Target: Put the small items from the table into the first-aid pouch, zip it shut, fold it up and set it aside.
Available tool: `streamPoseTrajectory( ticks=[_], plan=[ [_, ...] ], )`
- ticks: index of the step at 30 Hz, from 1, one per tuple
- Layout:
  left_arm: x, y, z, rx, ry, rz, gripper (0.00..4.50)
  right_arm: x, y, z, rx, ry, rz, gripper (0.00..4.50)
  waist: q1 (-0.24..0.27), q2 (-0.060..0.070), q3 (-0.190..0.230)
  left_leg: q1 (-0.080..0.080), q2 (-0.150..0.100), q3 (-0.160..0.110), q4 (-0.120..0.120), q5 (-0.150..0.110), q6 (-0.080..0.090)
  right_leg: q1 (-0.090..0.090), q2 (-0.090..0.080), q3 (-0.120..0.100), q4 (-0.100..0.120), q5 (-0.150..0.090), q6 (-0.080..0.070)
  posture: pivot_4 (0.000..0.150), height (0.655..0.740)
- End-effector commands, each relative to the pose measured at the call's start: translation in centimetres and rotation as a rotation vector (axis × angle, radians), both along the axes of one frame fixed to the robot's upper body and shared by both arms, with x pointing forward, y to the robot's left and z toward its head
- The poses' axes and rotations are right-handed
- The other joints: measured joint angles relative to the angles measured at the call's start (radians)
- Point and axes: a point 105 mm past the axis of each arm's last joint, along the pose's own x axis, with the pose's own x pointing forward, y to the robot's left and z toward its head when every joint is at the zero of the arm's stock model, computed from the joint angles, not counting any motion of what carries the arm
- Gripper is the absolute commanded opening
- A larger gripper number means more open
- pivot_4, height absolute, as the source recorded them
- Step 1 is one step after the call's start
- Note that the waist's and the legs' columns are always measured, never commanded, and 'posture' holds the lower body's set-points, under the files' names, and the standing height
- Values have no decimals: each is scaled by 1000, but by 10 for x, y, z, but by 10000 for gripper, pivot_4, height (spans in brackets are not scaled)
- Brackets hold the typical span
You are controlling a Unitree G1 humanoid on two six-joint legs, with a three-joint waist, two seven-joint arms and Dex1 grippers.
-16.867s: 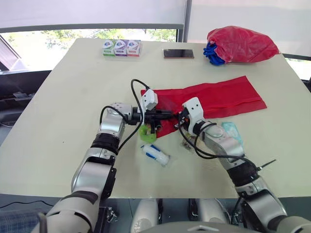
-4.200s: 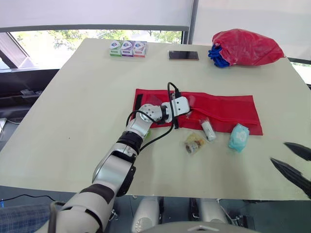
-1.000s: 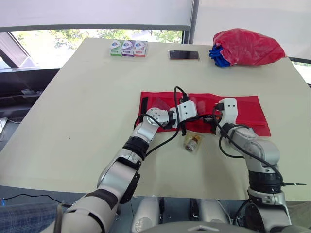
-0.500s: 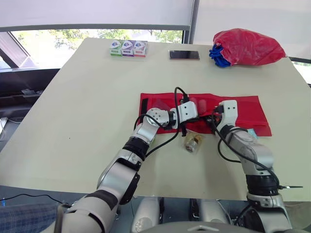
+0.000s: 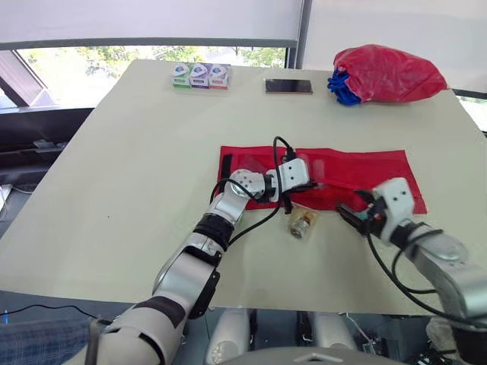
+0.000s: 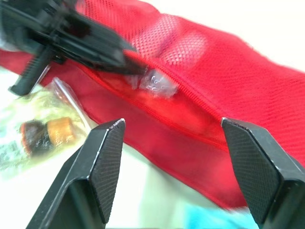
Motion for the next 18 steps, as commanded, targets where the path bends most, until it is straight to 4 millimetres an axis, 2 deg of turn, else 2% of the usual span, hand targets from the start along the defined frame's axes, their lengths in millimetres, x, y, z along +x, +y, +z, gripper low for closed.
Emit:
streamPoseTrajectory(
  ticks=[1,4,5,9,13,18],
  plan=[
    [3,-3,13,-30,-30,-8,0,-20,-6,30,23,-118,75,34181,0,0,0,0,0,0,0,0,0,0,0,0,0,0,0,1500,7400],
    [6,-1,14,-29,-30,-2,0,-42,-31,40,48,-109,122,42290,2,0,0,1,1,0,0,0,0,1,0,0,0,0,0,1500,7400],
    [6,-1,14,-28,-30,-1,0,-48,-39,46,63,-112,132,43737,3,0,0,1,1,0,0,0,0,2,0,0,0,0,0,1500,7400],
    [7,-1,13,-24,-28,-4,0,-76,-64,64,23,-115,215,43737,1,0,0,1,1,1,1,0,0,2,0,2,-1,0,0,1500,7400],
    [8,0,12,-19,-21,-6,0,-94,-67,76,-30,-53,333,43737,0,0,0,2,2,1,0,0,0,2,0,2,-1,0,0,1500,7400],
    [8,2,8,-7,-17,-11,0,-94,-53,97,-30,-55,428,43737,1,0,0,2,3,1,0,0,0,2,0,3,-1,0,0,1500,7400]
  ],
)
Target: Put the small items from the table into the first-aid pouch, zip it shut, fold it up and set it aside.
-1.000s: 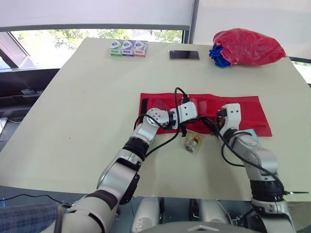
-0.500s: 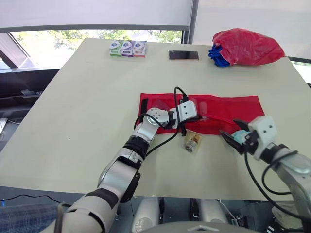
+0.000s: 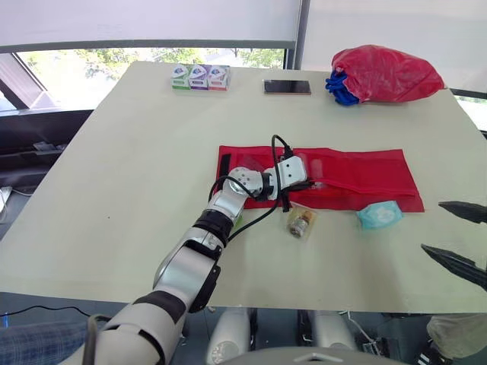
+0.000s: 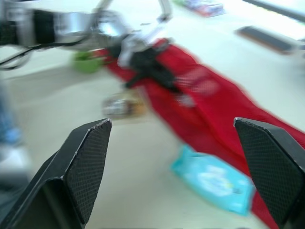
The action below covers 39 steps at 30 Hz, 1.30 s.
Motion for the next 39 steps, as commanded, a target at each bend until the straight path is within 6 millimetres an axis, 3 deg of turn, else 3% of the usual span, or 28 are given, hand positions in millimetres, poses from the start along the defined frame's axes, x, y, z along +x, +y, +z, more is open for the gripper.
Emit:
streamPoseTrajectory(
  ticks=[1,7,12,17,24,30,39],
  plan=[
    [3,-2,11,-15,-30,-10,0,-4,13,18,24,-24,73,43737,2,-1,0,0,0,0,0,0,0,0,0,0,0,0,0,1500,7400],
    [6,4,9,-5,-27,3,0,-2,29,25,28,-20,133,43737,3,-2,1,-2,0,-1,0,0,0,0,0,-1,-1,0,0,1500,7400],
    [9,7,10,-1,-31,16,0,9,27,14,0,-31,106,43737,1,-2,1,-1,0,-1,0,0,0,0,0,-1,-1,0,0,1500,7400],
    [0,9,25,-73,-38,-55,0,21,49,-15,-111,-9,186,43737,0,-2,1,-1,0,-1,0,0,0,-1,0,-1,0,0,0,1500,7400],
    [1,29,19,16,-52,-78,0,52,72,-43,-215,-54,200,43737,0,-2,1,-1,0,-1,0,0,0,-1,0,-1,0,0,0,1500,7400],
    [0,44,14,63,-58,-91,0,71,91,-67,-300,22,277,43737,0,-2,1,-2,-1,0,1,0,0,-1,0,-1,0,0,0,1500,7400],
    [2,48,12,66,-63,-77,0,109,123,-99,-440,-2,443,43737,-3,-2,1,-1,-3,0,2,0,0,-1,0,-1,1,0,0,1500,7400]
  ],
)
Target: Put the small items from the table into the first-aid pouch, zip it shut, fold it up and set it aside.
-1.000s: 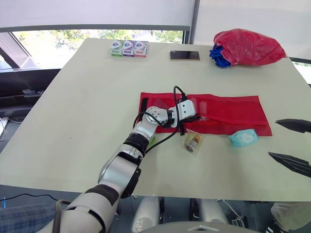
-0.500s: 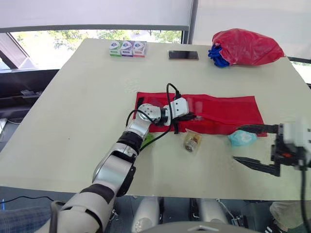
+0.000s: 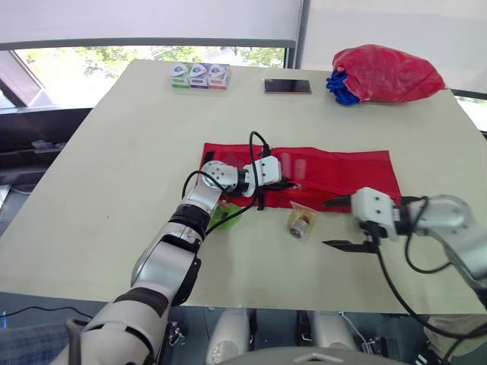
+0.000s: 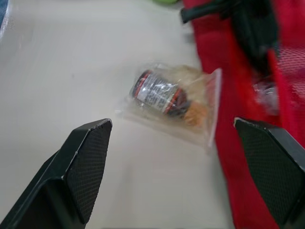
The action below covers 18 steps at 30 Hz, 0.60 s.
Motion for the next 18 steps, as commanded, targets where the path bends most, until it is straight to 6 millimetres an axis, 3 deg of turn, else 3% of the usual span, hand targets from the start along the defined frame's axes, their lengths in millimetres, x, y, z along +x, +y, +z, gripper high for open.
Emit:
streamPoseTrajectory(
  ticks=[1,7,12,15,18],
  plan=[
    [2,1,8,-9,-34,-2,0,11,8,-3,-46,-26,76,43737,1,0,0,0,0,-1,0,0,0,0,0,0,0,0,0,1500,7400],
    [3,2,9,-14,-41,7,0,28,15,-13,-89,4,132,43737,2,0,0,0,0,0,1,0,0,0,0,-1,1,0,0,1500,7400],
    [1,2,8,-17,-40,3,0,25,20,-23,-129,44,177,43737,2,0,0,0,0,-1,0,2,-4,0,0,-1,2,0,0,1500,7400],
    [1,2,8,-23,-37,11,0,22,20,-20,-101,56,167,36477,2,0,0,0,0,0,1,2,-4,0,0,-1,2,0,0,1500,7400],
    [0,2,6,-23,-33,8,0,12,14,-16,-74,84,149,23610,3,0,0,0,0,-1,1,2,-4,0,0,-1,2,0,0,1500,7400]
  ],
)
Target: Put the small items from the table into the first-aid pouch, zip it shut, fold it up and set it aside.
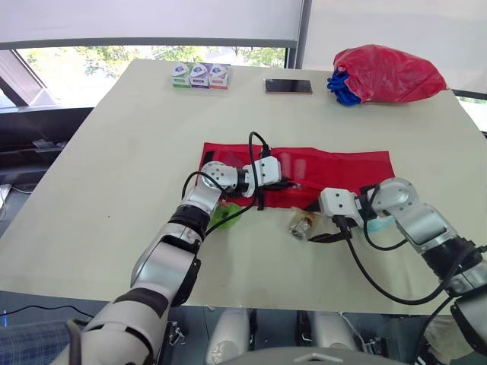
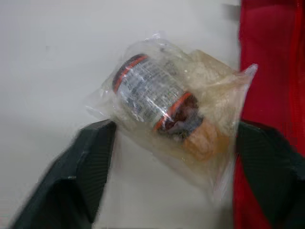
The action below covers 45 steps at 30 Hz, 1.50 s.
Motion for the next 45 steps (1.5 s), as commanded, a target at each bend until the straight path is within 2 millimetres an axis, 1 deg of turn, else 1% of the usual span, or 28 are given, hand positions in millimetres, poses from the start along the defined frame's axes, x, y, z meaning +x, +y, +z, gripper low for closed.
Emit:
streamPoseTrajectory(
  ticks=[1,2,3,4,5,7,10,13,15,18,20,24,26,29,33,36,40,43,45],
  plan=[
    [0,0,6,-19,-24,0,0,-8,-8,14,31,-12,-21,19117,1,0,0,0,0,0,0,0,0,0,0,0,0,0,0,1500,7400],
    [-1,-1,6,-20,-23,-2,0,-10,-11,15,29,-11,-34,16926,1,0,0,0,0,0,0,0,0,0,0,0,0,0,0,1500,7400],
    [-2,-2,5,-22,-21,-4,0,-12,-15,15,29,-12,-58,10930,1,0,0,0,0,0,0,0,0,0,0,0,0,0,0,1500,7400],
    [-2,-3,5,-24,-21,-6,0,-13,-18,16,31,-14,-84,6786,1,0,0,-1,0,0,0,0,0,0,-1,0,0,0,0,1500,7400],
    [-2,-4,5,-26,-20,-7,0,-15,-21,16,35,-18,-109,3951,1,0,0,-1,0,0,0,0,0,0,-1,0,0,0,0,1500,7400],
    [-3,-5,6,-32,-18,-10,0,-18,-25,18,64,-13,-173,3938,1,0,0,0,0,0,0,0,1,0,-1,0,0,0,0,1500,7400],
    [-6,-9,6,-45,-13,-19,0,-19,-28,23,186,1,-410,3938,3,0,0,0,1,-2,0,-1,1,0,-1,-1,0,0,0,1500,7400],
    [-6,-11,8,-51,-13,-22,0,-21,-31,25,221,-7,-585,3938,2,0,0,-1,2,-2,0,0,-1,0,-1,-1,0,0,0,1500,7400],
    [-8,-13,8,-54,-12,-30,0,-18,-30,27,246,-6,-714,3938,2,0,0,-1,2,-2,1,0,0,0,-1,-1,0,0,0,1500,7400],
    [-11,-16,8,-56,-12,-46,0,-23,-24,33,311,29,-835,3938,2,1,0,-1,2,-2,1,-2,3,0,-1,-1,0,0,0,1500,7400],
    [-12,-17,10,-63,-13,-47,0,-24,-25,29,308,83,-949,3938,3,1,0,-1,2,-3,1,-2,3,0,-1,-2,0,0,0,1500,7400],
    [-13,-20,12,-77,-9,-45,0,-30,-17,20,257,143,-1046,3938,2,1,-1,-3,1,-4,1,-2,3,0,-2,-3,0,0,0,1500,7400],
    [-16,-24,11,-83,-3,-49,0,-25,-16,17,261,169,-1128,3938,1,1,-1,-3,1,-4,1,-2,3,0,-2,-3,0,0,0,1500,7400],
    [-18,-27,11,-105,9,-43,0,-15,-20,16,263,149,-1217,3938,2,2,-1,-2,1,-4,1,-2,3,0,-1,-3,0,0,0,1500,7400],
    [-29,-28,7,-118,25,-56,0,3,-25,27,359,142,-1343,3938,0,2,-1,-3,0,-4,1,-2,3,0,-1,-3,0,0,0,1500,7400],
    [-35,-27,3,-105,30,-69,0,9,-21,30,412,168,-1398,3938,0,3,-1,-2,0,-4,1,-2,3,0,-1,-3,1,0,0,1500,7400],
    [-36,-30,4,-103,25,-72,0,14,-12,27,438,189,-1445,3938,-1,3,-1,-2,0,-5,1,-2,3,0,0,-3,1,0,0,1500,7400],
    [-37,-34,6,-110,20,-80,0,23,-9,27,484,205,-1495,3938,-1,3,-1,-2,-1,-4,1,-2,3,0,0,-3,1,0,0,1500,7400],
    [-38,-36,6,-112,18,-85,0,33,-9,29,518,194,-1532,3938,-2,3,-1,-2,-1,-4,1,-2,3,0,0,-3,1,0,0,1500,7400]
  ],
)
